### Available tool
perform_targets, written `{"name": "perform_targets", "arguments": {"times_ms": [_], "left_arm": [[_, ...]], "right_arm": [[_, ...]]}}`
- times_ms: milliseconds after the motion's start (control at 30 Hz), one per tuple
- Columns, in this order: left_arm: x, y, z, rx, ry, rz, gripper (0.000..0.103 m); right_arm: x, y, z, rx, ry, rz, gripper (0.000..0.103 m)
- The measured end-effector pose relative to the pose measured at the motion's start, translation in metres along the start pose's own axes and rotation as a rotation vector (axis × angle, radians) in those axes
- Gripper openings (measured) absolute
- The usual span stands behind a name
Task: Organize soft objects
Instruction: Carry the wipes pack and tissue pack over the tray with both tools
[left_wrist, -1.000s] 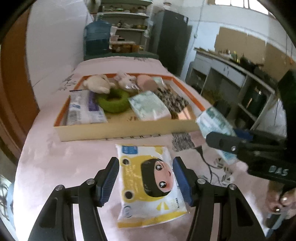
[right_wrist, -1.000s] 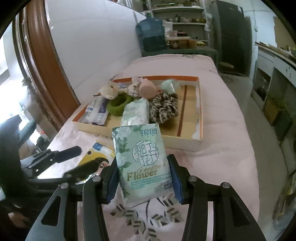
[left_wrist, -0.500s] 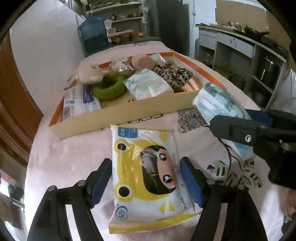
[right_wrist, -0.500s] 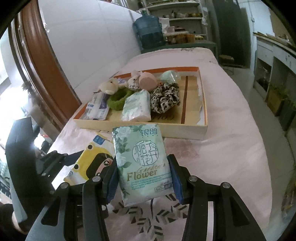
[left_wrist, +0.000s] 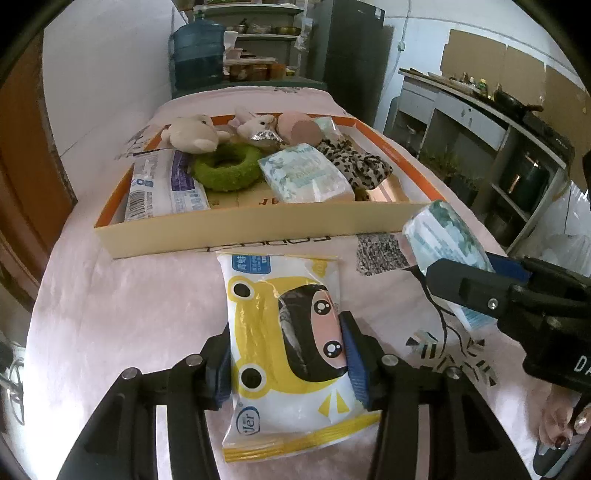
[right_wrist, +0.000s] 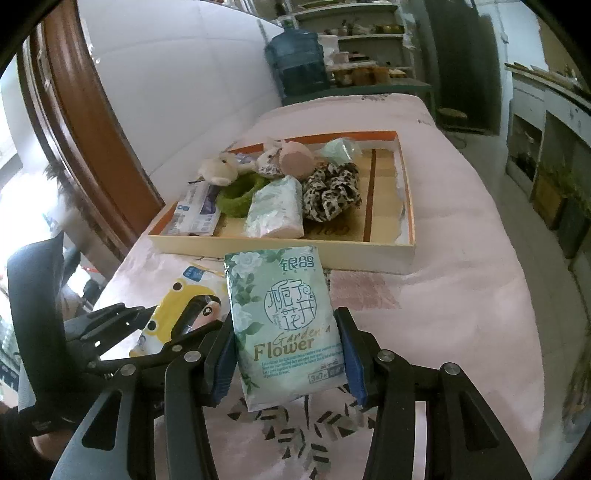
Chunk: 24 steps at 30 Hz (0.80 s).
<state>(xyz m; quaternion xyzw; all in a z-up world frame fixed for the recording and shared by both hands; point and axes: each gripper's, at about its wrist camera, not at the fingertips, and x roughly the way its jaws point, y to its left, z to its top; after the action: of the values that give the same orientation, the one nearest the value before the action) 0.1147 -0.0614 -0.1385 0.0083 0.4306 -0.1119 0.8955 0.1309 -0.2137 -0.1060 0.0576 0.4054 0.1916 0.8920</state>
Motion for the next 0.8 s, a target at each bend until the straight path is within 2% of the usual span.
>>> {"name": "perform_targets", "arguments": {"times_ms": [300,800], "left_arm": [[-0.017,0.01,0.007,-0.045,-0.041,-0.015,0.05],[-0.039,0.031,0.046,-0.092,-0.142,0.001,0.05]], "right_arm": [[0.0,0.008,0.011,-0.026,-0.006,-0.007,0.051],[-0.004,0.02,0.048,-0.075,-0.05,-0.032,0.051]]}}
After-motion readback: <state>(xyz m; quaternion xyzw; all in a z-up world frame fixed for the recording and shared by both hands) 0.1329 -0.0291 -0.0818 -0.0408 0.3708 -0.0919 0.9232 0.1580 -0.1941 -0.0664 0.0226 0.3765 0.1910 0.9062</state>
